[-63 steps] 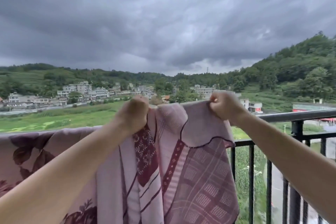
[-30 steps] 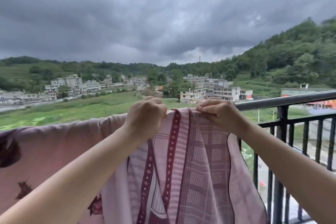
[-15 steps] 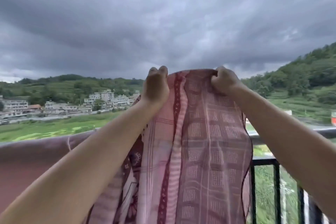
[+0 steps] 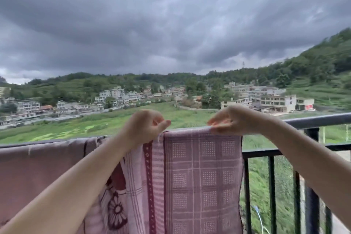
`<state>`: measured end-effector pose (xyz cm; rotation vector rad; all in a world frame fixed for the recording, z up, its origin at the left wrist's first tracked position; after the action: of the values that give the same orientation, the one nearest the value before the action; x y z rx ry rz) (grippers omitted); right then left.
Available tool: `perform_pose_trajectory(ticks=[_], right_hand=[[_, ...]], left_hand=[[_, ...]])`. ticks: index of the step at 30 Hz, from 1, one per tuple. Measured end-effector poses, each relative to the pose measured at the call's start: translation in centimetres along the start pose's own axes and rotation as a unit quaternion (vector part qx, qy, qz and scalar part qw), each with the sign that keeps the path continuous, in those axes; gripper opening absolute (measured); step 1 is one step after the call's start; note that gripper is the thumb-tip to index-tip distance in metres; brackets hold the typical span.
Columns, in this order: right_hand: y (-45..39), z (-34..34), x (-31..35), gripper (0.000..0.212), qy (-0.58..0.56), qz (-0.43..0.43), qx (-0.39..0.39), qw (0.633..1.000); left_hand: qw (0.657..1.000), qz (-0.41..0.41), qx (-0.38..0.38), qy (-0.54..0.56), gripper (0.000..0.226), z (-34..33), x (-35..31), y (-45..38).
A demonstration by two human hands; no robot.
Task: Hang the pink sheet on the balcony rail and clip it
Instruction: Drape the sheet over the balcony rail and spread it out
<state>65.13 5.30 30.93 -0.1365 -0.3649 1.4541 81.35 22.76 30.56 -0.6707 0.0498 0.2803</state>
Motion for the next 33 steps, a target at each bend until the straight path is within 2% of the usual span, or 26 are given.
perform_pose_trajectory(ticks=[1, 3, 5, 9, 11, 13, 16, 18, 19, 21, 23, 25, 27, 29, 31, 33], right_hand=[[1.4, -0.8, 0.1, 0.039, 0.032, 0.026, -0.013, 0.999], [2.7, -2.0, -0.3, 0.041, 0.112, 0.086, -0.105, 0.985], [2.4, -2.7, -1.4, 0.036, 0.127, 0.126, -0.185, 0.966], [2.3, -2.7, -2.3, 0.025, 0.119, 0.179, -0.212, 0.953], [2.6, -2.6, -2.6, 0.022, 0.127, 0.183, -0.228, 0.948], [2.7, -2.2, -2.9, 0.021, 0.121, 0.169, -0.243, 0.947], [2.7, 0.0, -4.8, 0.032, 0.176, 0.135, -0.333, 0.916], [2.3, 2.7, -6.7, 0.035, 0.188, 0.066, -0.373, 0.906], [1.9, 3.9, -7.6, 0.04, 0.188, 0.018, -0.37, 0.91], [1.1, 6.3, -10.2, 0.043, 0.146, -0.068, -0.381, 0.911], [0.1, 9.1, -13.9, 0.036, 0.089, -0.111, -0.416, 0.898], [-1.2, 11.5, -17.7, 0.02, 0.052, -0.155, -0.401, 0.901], [-2.6, 13.6, -21.1, 0.019, 0.035, -0.186, -0.364, 0.912], [-3.8, 14.3, -22.8, 0.022, 0.044, -0.164, -0.321, 0.932], [-4.6, 13.4, -23.6, 0.028, 0.065, -0.13, -0.192, 0.971], [-3.8, 11.5, -23.7, 0.035, 0.055, -0.12, -0.021, 0.991]], left_hand=[[0.999, -0.027, -0.017, -0.018, 0.04, -0.1, -0.5, 1.4], [0.996, -0.059, -0.029, -0.067, 0.05, -0.8, -0.9, 3.4], [0.992, -0.07, -0.062, -0.088, 0.035, -1.4, -0.8, 4.1], [0.982, -0.099, -0.101, -0.126, 0.013, -2.0, -0.9, 3.8], [0.971, -0.098, -0.129, -0.177, 0.011, -2.0, -2.0, 3.5], [0.958, -0.068, -0.158, -0.23, 0.013, -1.8, -3.1, 3.2], [0.951, -0.041, -0.186, -0.243, 0.012, -2.2, -5.7, 0.9], [0.961, -0.007, -0.175, -0.215, 0.022, -3.2, -8.5, -2.2], [0.966, 0.016, -0.175, -0.191, 0.021, -3.7, -9.8, -4.0], [0.967, 0.061, -0.197, -0.148, 0.016, -5.3, -12.2, -8.0], [0.969, 0.078, -0.201, -0.123, 0.017, -6.9, -14.6, -12.0], [0.976, 0.098, -0.163, -0.108, 0.019, -8.2, -16.0, -15.7], [0.985, 0.12, -0.087, -0.088, 0.026, -9.4, -17.0, -19.1], [0.986, 0.138, 0.005, -0.09, 0.043, -10.2, -17.4, -21.1], [0.978, 0.149, 0.087, -0.117, 0.047, -11.5, -17.9, -21.5], [0.97, 0.14, 0.14, -0.14, 0.037, -12.8, -18.3, -20.5]])
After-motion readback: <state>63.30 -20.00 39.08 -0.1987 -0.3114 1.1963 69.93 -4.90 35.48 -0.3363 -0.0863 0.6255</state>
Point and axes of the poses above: each hand's wrist, its own y-axis away from the middle knuckle, its own z-axis out of the back of the hand, x = y × z, the point moved 1 cm from there along -y, towards the middle knuckle, and after that the axes turned 2 degrees about z, right-handed, at the moved point
